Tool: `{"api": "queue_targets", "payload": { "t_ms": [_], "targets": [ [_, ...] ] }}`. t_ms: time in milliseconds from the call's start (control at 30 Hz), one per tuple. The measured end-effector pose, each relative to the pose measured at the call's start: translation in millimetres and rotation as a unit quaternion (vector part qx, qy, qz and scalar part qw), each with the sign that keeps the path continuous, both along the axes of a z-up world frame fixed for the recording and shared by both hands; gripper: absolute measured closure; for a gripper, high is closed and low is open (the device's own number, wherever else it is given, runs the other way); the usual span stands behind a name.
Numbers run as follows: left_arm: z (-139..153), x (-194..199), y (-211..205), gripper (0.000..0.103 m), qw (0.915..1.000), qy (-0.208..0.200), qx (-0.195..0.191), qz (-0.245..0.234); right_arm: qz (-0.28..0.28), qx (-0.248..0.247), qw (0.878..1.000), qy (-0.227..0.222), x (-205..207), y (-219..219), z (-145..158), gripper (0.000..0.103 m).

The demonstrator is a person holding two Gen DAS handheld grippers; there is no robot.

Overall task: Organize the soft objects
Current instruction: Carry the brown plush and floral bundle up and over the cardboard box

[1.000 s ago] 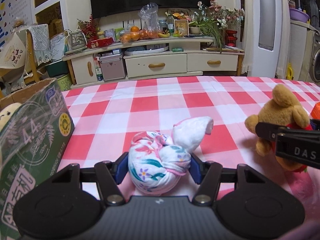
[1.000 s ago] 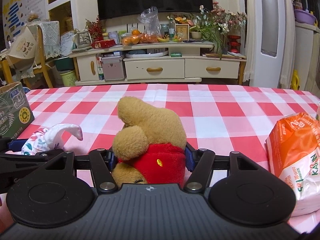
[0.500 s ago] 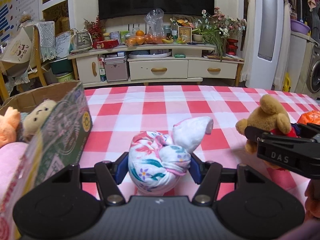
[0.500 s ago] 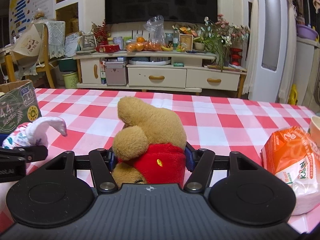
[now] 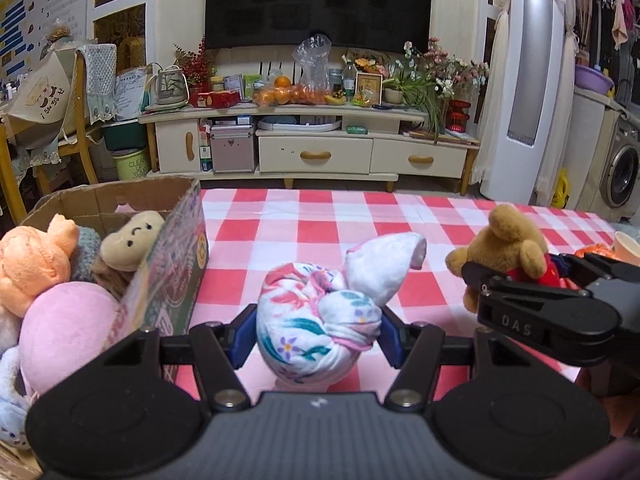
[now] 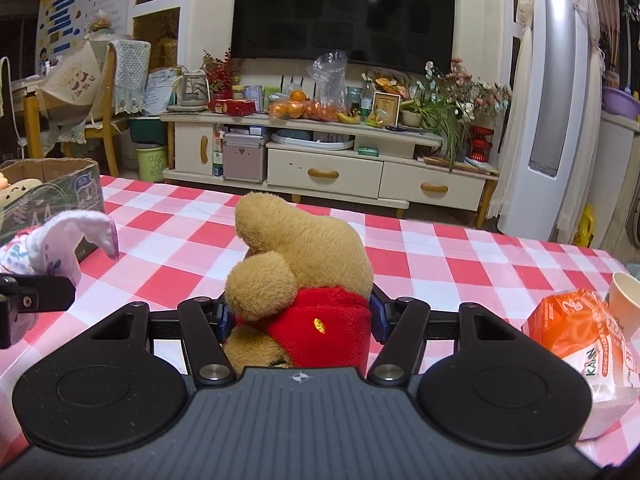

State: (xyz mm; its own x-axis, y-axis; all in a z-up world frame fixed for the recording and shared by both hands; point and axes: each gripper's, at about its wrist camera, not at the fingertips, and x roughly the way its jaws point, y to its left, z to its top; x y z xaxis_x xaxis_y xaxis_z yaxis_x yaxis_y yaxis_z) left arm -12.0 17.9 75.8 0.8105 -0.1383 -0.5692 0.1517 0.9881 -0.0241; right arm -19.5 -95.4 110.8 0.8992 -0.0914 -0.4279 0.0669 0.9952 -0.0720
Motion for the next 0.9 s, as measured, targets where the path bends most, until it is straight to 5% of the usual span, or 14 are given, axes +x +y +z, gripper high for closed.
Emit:
{"api": "queue_targets", "payload": {
  "t_ms": [900],
  "targets": [
    [40.3, -25.1, 49.3, 0.043, 0.9966, -0.053, -0.062, -0.013, 0.000, 0.031, 1.000, -0.004, -26.9, 20.1, 18.2, 0.028]
  ]
}}
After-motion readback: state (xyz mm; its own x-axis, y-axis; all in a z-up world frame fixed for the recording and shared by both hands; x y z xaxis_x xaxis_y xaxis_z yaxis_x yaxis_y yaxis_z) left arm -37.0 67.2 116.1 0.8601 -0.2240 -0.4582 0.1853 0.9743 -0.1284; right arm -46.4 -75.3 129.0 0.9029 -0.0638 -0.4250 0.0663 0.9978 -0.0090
